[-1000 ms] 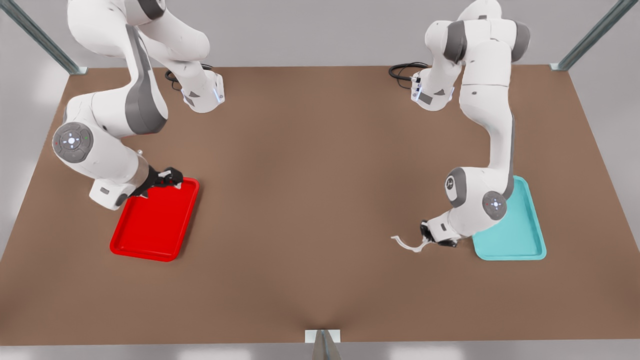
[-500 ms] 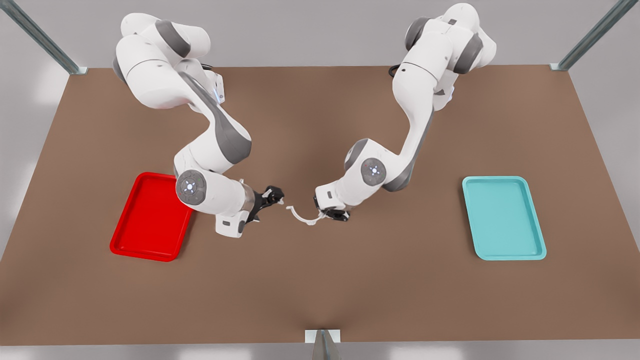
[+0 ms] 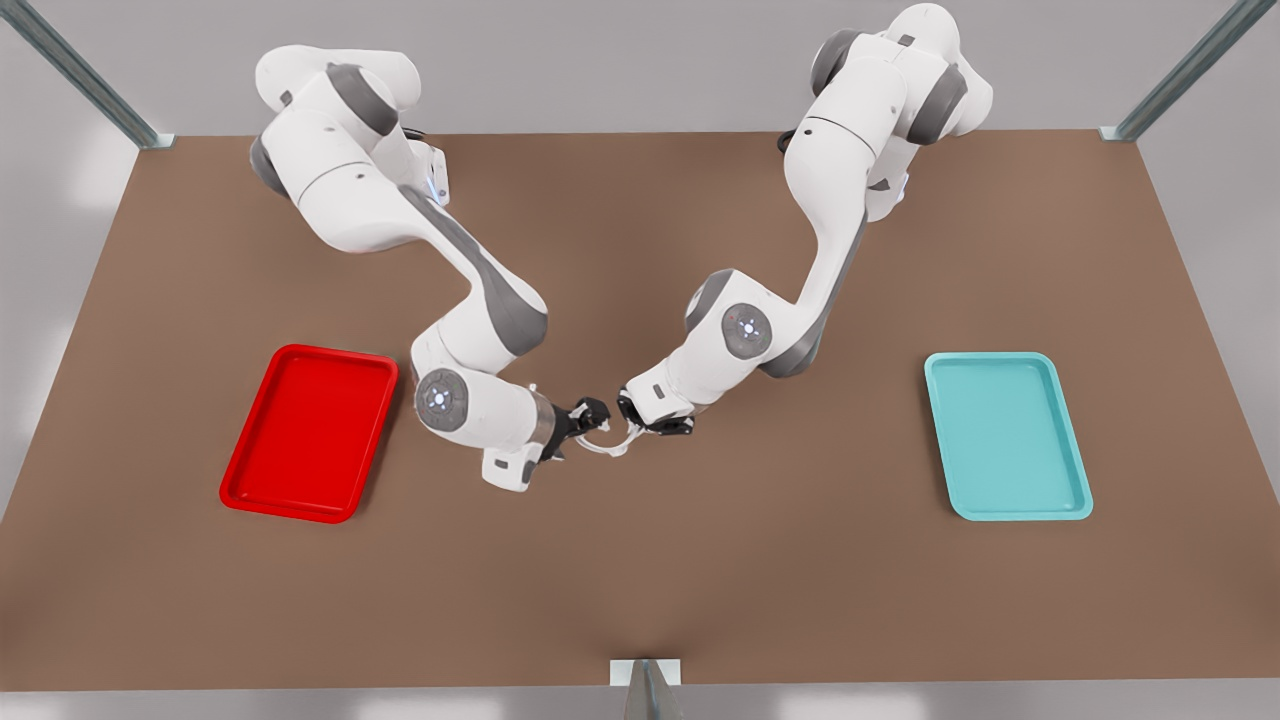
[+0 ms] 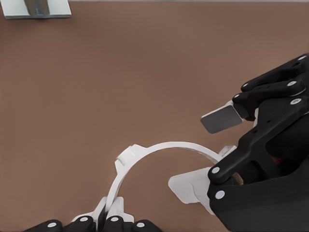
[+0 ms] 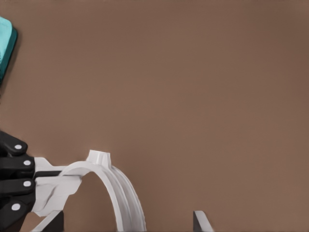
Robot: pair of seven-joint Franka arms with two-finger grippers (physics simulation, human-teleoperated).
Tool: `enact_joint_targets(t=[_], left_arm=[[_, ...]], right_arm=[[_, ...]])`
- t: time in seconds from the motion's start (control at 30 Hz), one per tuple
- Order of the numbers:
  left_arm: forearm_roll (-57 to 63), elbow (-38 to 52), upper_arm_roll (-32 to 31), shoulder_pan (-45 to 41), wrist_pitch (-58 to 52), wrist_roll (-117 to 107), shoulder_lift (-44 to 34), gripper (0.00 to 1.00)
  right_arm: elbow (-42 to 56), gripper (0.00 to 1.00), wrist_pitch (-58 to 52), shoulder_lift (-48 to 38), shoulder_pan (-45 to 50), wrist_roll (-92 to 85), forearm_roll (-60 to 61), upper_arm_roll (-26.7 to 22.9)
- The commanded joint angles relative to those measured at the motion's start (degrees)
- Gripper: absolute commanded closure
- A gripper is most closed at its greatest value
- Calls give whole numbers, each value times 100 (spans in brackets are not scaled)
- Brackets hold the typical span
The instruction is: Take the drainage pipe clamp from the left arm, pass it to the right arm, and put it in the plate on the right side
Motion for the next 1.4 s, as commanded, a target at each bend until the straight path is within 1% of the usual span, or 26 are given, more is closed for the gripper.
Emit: enact_joint_targets(t=[0.0, 0.03, 0.07, 0.1, 0.13, 0.3, 0.33, 0.37, 0.5, 0.53, 0.57, 0.73, 0.83, 0.87, 0.93, 0.97, 1.0, 1.03, 1.07, 1.1, 1.17, 1.2, 1.23, 1.27, 1.3, 1.37], left_arm=[[-25, -1, -11, 1, 21, -1024, -4, 79], [-25, -1, -11, 1, 21, -1024, -4, 79], [-25, -1, -11, 1, 21, -1024, -4, 79], [-26, -1, -11, 9, 21, -1024, -4, 79], [-25, -1, -11, 9, 21, -1024, -4, 79], [-34, -1, -11, 9, 21, -1033, -4, 79], [-34, -1, -11, 9, 21, -1024, -4, 79], [-34, -1, -11, 18, 21, -1024, -4, 79], [-52, -1, -20, 27, 21, -1015, -4, 79], [-43, -1, -11, 27, 21, -998, -4, 2], [-43, -1, -11, 27, 21, -1024, -4, 0], [-26, -1, 15, 36, 21, -1024, -13, 0], [27, -1, 102, 203, -313, -1007, -320, 0], [27, -1, 340, 203, -541, -980, -408, 0], [45, 8, 542, 317, -963, -971, -479, 0], [132, 43, 753, 554, -1473, -884, -619, 0], [448, 43, 797, 835, -1939, -541, -725, 0], [1134, 43, 1157, 888, -2360, -155, -883, 0], [1214, 43, 1746, 897, -2984, 680, -1085, 0], [1187, 43, 2177, 897, -3345, 1164, -1217, 0], [1196, 43, 2642, 888, -3670, 1498, -1489, 0], [1231, 26, 2573, 958, -3873, 1498, -1963, 0], [1582, -80, 1301, 2055, -3978, 1481, -2377, 0], [2250, -124, -255, 3382, -3970, 1455, -2649, 0], [2470, -493, -565, 3727, -3899, 1525, -2939, 0], [2497, -669, -556, 3745, -3952, 1490, -3089, 0]], right_arm=[[3, 0, 584, 19, 33, 173, 6, 6], [-5, 0, 575, 19, 33, 146, -3, -3], [-49, 3, 575, 27, 42, 67, -11, -3], [-102, 16, 566, 27, 24, -65, -11, -3], [-155, 23, 558, 27, 16, -91, -11, -3], [-489, 24, 531, 19, 7, -399, -29, -3], [-471, 54, 531, 10, -11, -425, -29, -3], [-462, 67, 549, 10, -11, -417, -29, -12], [-462, 73, 558, 1, -20, -408, -29, -12], [-462, 74, 566, -8, -28, -408, -29, -21], [-462, 74, 566, -16, -28, -399, -29, -21], [-462, 74, 531, -43, -81, -408, -29, -21], [-568, 74, 479, -183, -143, -390, -38, -12], [-796, 73, 478, -350, -301, -373, -117, -3], [-1200, 73, 487, -711, -599, -381, -134, -3], [-1517, 73, 496, -965, -784, -373, -319, -3], [-1851, 74, 505, -1194, -933, -364, -319, -3], [-2132, 74, 496, -1405, -1127, -373, -319, -3], [-2396, 74, 496, -1581, -1346, -364, -486, -3], [-2606, 74, 487, -1704, -1531, -399, -512, -3], [-2975, 74, 479, -1993, -1908, -434, -671, 6], [-3064, 74, 233, -2178, -2102, -592, -671, 23], [-3090, 74, 13, -2275, -2322, -619, -671, 23], [-3204, 74, -58, -2363, -2594, -785, -706, 23], [-3424, 73, -58, -2512, -2911, -1119, -794, 23], [-3644, 73, -66, -2671, -3411, -1663, -881, 14]])
